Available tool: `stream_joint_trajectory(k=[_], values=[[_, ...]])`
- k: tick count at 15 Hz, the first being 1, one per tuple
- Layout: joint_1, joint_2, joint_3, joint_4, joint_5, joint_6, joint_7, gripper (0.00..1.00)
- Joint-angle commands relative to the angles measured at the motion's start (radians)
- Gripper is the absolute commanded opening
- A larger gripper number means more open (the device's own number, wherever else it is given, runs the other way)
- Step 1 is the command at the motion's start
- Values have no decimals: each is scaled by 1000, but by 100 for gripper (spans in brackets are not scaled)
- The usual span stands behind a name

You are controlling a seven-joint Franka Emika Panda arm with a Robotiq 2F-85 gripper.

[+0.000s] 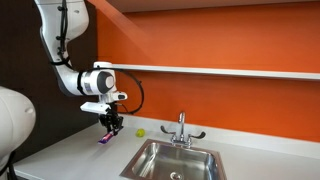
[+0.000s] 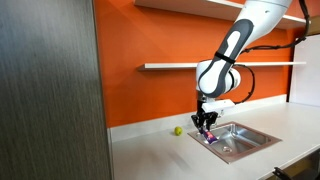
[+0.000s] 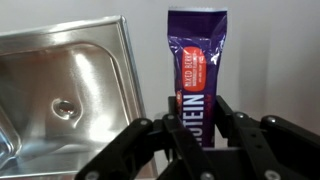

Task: Put the candy bar on the shelf

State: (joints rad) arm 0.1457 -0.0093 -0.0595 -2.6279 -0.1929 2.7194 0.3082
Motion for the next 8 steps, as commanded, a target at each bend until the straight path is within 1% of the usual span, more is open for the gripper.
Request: stream_joint_trajectory(k=[1, 4, 8], values=[[-40, -121, 53, -30, -59, -69, 30, 14], [-58, -193, 91, -36, -92, -107, 57, 14], [-79, -268, 144, -27, -77, -146, 64, 14]])
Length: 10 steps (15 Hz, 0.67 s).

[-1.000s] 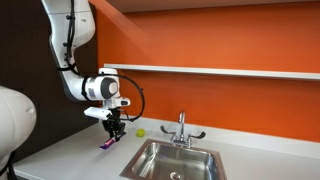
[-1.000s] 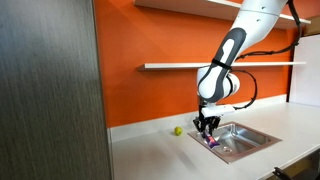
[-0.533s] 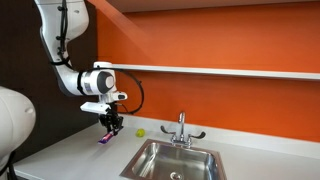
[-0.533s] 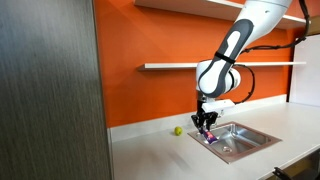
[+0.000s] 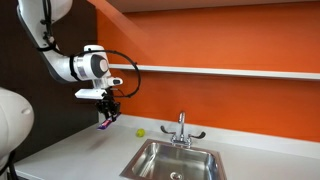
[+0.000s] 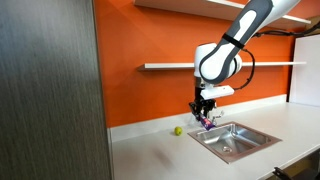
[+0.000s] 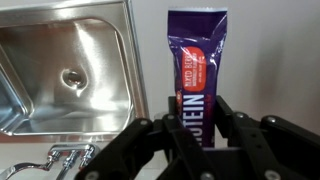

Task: Put the candy bar on the shelf

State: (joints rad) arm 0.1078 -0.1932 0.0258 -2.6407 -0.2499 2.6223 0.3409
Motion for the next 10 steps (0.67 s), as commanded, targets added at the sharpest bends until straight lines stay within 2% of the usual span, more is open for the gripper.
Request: stream_joint_trajectory(k=[1, 10], values=[[-47, -99, 72, -10, -23, -59, 33, 14], [-92, -235, 164, 29, -29, -144, 55, 14]])
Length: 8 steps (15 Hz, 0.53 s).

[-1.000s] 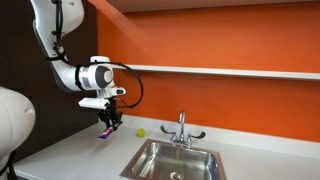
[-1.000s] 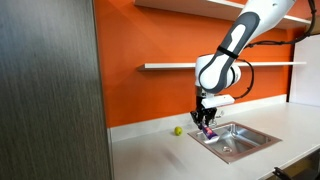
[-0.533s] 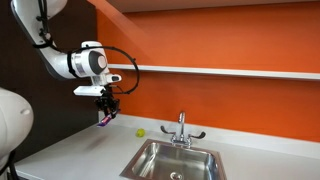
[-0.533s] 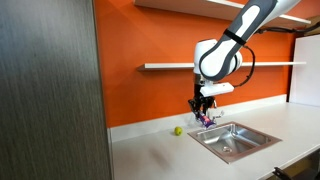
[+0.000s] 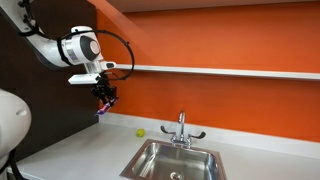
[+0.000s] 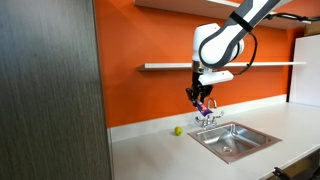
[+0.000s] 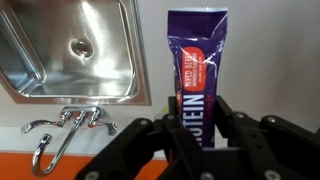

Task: Put the candy bar on the shelf

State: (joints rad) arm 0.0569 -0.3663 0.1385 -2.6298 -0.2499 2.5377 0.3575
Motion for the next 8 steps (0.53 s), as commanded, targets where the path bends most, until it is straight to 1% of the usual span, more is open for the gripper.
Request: stream_joint_trajectory(k=[1, 8], values=[[-50, -74, 62, 26, -35, -67, 46, 14], [-84, -130, 98, 96, -51, -95, 50, 14]])
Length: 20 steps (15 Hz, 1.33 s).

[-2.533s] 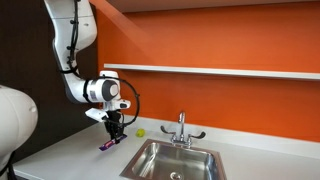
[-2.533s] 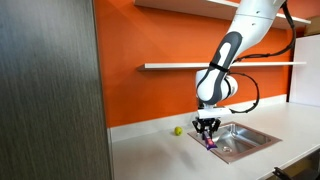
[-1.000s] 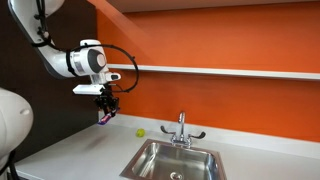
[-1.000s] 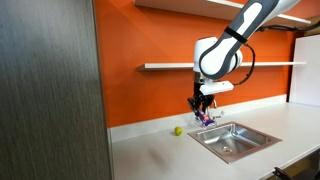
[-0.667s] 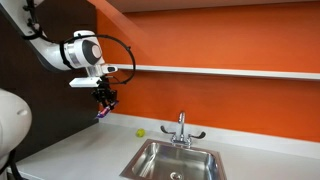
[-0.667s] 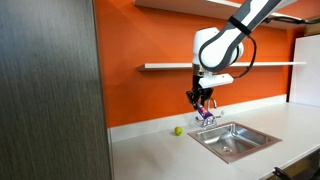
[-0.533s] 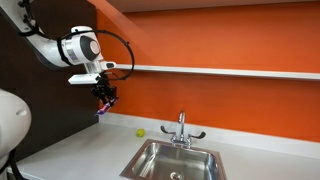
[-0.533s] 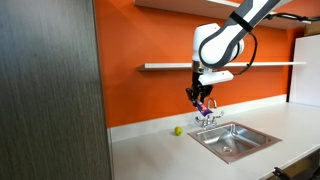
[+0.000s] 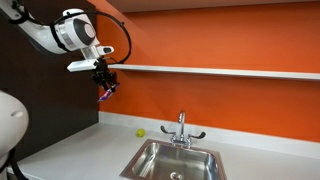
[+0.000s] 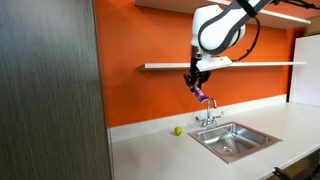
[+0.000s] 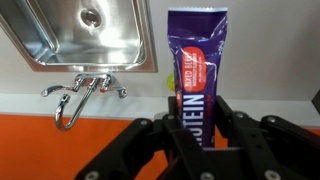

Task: Put the candy bar on the shelf

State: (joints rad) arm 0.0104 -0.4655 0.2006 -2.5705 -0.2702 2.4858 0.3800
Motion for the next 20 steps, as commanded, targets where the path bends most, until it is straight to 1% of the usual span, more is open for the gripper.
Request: stream_joint_trajectory(k=[1, 9, 14, 20], values=[[-41, -31, 38, 51, -31, -48, 25, 14], [-53, -16, 55, 182, -53, -117, 16, 14], [-48, 16, 40, 271, -65, -157, -9, 14], [-48, 80, 25, 414, -67, -247, -28, 14]])
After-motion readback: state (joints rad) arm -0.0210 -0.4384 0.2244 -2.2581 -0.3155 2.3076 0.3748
